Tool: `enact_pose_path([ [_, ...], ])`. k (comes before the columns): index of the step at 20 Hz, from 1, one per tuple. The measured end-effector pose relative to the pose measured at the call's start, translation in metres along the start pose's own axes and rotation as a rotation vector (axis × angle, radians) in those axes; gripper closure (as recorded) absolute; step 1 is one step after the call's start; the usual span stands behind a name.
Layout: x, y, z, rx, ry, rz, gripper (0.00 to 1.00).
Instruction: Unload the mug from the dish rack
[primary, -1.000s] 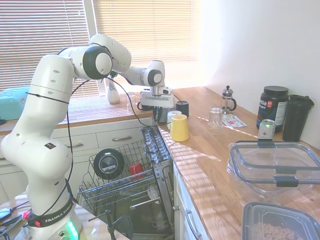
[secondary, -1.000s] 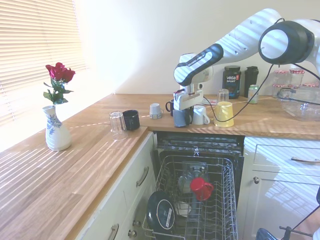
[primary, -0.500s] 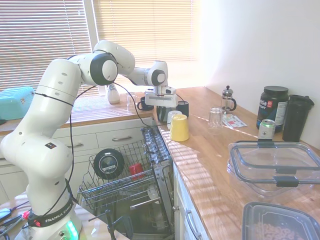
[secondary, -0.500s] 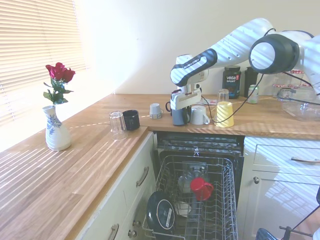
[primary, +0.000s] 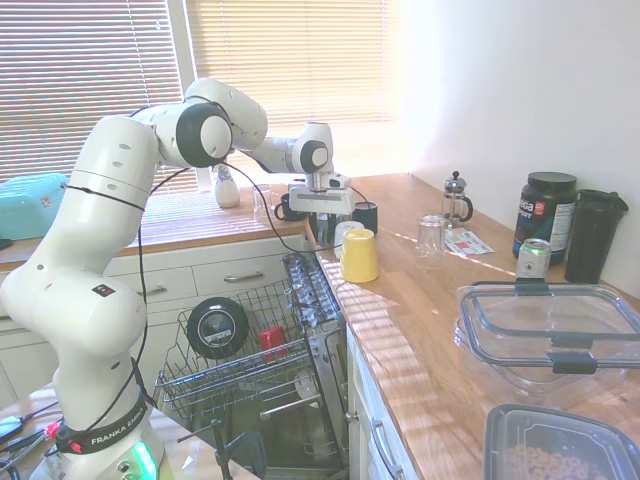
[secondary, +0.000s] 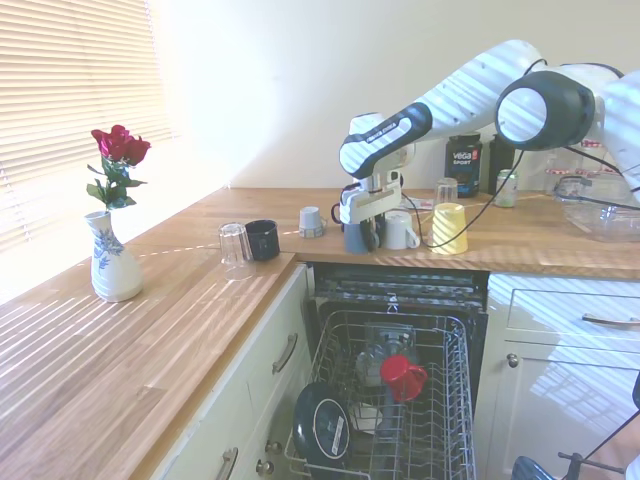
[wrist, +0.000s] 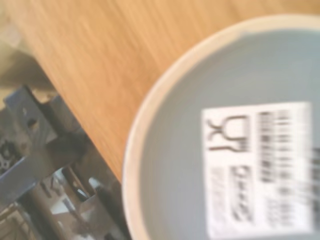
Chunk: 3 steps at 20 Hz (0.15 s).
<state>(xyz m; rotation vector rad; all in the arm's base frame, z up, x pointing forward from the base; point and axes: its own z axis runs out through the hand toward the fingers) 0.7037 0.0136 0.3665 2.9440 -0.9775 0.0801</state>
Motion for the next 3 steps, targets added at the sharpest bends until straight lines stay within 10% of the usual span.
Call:
enact_pose_path([
  [3,-0.028,0.008,-0.028,0.003,0.011,0.000,0.00],
])
